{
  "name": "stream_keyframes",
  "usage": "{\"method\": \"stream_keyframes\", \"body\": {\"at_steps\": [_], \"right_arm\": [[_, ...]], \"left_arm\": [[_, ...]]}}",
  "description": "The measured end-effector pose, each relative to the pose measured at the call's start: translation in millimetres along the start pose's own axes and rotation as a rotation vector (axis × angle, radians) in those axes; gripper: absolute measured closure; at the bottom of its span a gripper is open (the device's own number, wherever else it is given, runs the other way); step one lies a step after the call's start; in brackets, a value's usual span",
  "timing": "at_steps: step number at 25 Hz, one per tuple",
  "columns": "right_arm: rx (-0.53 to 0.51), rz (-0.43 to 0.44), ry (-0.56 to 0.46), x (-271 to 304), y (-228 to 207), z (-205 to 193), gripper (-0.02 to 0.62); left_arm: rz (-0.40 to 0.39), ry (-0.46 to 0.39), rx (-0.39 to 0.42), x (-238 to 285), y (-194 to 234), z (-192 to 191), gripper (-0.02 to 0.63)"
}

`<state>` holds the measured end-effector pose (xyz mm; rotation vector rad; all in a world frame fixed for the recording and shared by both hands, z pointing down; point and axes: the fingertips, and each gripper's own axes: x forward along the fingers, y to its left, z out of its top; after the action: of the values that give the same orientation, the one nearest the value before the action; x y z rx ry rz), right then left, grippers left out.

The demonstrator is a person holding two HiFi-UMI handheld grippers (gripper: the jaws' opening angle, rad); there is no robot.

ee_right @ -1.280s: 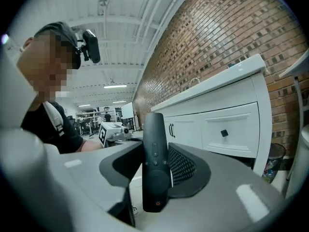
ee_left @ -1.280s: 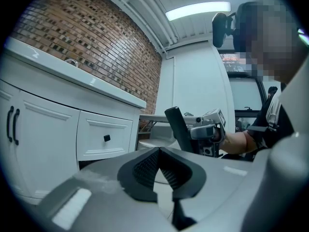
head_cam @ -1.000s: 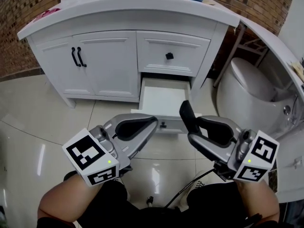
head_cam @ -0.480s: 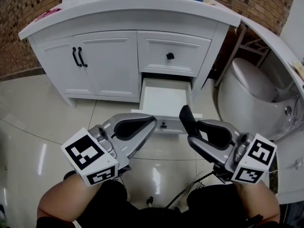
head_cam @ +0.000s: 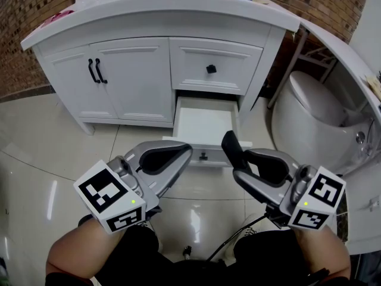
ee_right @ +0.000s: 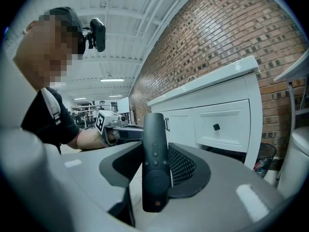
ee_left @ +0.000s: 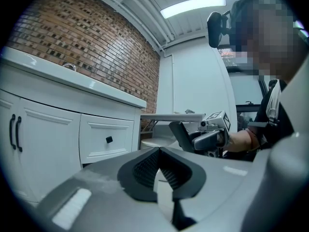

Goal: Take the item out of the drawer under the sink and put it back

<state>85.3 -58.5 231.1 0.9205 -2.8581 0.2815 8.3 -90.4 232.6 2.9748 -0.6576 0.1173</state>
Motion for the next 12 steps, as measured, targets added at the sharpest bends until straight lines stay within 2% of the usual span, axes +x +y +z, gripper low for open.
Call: {"method": "stream_keyframes", "body": {"at_steps": [12], "right_arm": [[0.001,-0.019,-0.006,0.3,-8.4,2.7,0.425]], "left_arm": [[0.027,-0.007,-0.019,-7.0,10.5,2.3,0.600]]}}
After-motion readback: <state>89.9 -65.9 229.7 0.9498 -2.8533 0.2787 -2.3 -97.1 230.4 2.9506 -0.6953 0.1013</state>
